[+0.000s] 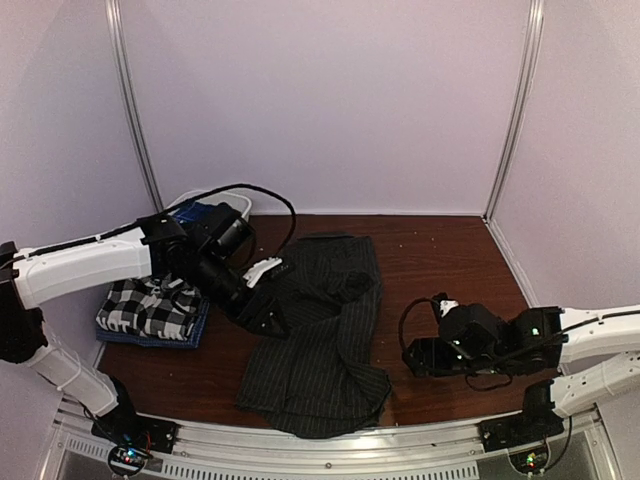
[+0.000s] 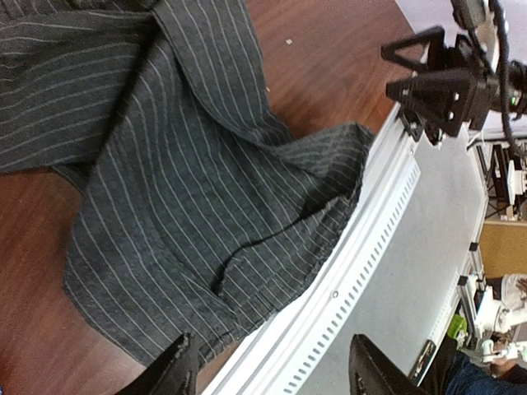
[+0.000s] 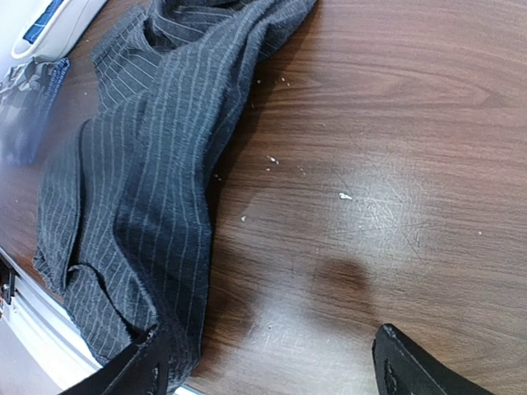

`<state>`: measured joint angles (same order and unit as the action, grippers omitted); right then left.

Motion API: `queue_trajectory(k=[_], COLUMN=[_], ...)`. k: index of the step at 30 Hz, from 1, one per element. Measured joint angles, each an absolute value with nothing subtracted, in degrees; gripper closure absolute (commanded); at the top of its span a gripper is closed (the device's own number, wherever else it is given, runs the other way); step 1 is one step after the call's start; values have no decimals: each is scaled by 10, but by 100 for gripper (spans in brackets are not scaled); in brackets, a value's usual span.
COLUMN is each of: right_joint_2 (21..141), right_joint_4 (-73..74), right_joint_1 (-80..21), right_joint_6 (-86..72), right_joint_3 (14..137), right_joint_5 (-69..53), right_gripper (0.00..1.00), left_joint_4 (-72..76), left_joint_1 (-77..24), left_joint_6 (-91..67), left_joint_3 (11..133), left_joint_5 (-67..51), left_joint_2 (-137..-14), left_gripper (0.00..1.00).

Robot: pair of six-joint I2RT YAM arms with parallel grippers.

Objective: Fold and stack the long sleeve shirts
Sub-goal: Flatten out the crumpled shirt at the center of the board.

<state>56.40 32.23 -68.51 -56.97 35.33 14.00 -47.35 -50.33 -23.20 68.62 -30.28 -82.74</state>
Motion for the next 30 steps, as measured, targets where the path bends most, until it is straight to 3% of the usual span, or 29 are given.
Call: queue_trajectory(k=[13, 18, 30], right_joint_2=[622, 687, 711], right_joint_4=[197, 181, 182], right_joint_1=[-672, -677, -708], right_joint_6=[-546, -526, -502], right_joint_3=[279, 313, 383], right_joint_5=[103, 96, 88], right_gripper=[20, 21, 25], left_joint_4=[-368, -326, -256], left_joint_1=[-442, -431, -407], left_joint_6=[-272, -280, -286], left_joint_3=[704, 730, 852], left_joint_5=[-278, -265, -199], left_joint_2=[-893, -969, -1175], left_gripper=[38, 39, 40])
